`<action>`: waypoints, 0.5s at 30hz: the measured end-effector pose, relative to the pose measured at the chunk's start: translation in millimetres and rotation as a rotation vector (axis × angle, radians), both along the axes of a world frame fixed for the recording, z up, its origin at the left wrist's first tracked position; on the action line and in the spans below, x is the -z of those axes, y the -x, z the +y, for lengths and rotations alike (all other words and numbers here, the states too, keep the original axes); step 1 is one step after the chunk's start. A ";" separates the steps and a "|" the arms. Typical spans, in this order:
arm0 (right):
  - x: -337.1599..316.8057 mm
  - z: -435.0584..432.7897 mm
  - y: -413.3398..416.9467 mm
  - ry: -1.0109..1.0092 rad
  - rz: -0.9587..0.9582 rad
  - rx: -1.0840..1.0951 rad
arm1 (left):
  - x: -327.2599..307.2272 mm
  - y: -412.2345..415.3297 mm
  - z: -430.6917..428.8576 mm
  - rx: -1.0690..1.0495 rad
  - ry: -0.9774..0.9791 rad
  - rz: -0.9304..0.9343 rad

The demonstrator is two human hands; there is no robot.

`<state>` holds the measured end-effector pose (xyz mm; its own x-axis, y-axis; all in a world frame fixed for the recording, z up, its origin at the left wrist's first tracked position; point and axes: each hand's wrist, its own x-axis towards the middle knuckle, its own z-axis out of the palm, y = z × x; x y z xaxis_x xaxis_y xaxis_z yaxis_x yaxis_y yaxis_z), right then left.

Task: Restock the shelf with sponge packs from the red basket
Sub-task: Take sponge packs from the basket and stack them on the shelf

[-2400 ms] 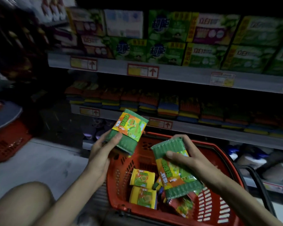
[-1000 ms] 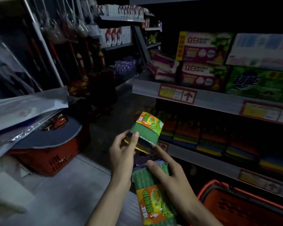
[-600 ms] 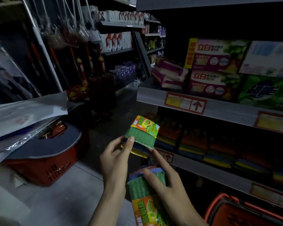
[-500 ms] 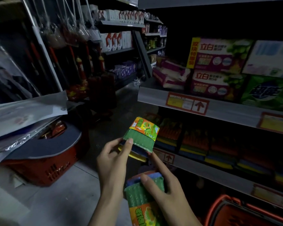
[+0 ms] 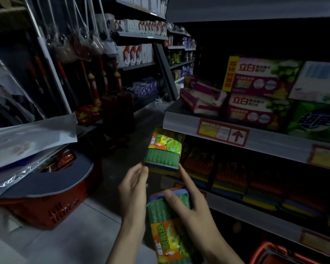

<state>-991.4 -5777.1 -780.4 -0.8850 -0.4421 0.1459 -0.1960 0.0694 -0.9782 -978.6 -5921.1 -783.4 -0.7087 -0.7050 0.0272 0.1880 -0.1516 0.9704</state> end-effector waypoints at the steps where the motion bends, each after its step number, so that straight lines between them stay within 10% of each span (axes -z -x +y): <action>1: 0.2 -1.1 4.8 0.027 -0.012 0.008 | 3.0 4.1 -1.4 0.028 0.016 -0.006; 15: 2.2 -15.2 39.7 0.283 -0.257 0.101 | 21.2 58.2 -23.7 0.253 0.151 -0.082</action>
<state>-1031.1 -5792.3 -782.6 -0.9457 -0.3245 0.0174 0.0520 -0.2038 -0.9776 -1036.9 -5944.8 -804.6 -0.8656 -0.4979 0.0535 0.0828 -0.0369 0.9959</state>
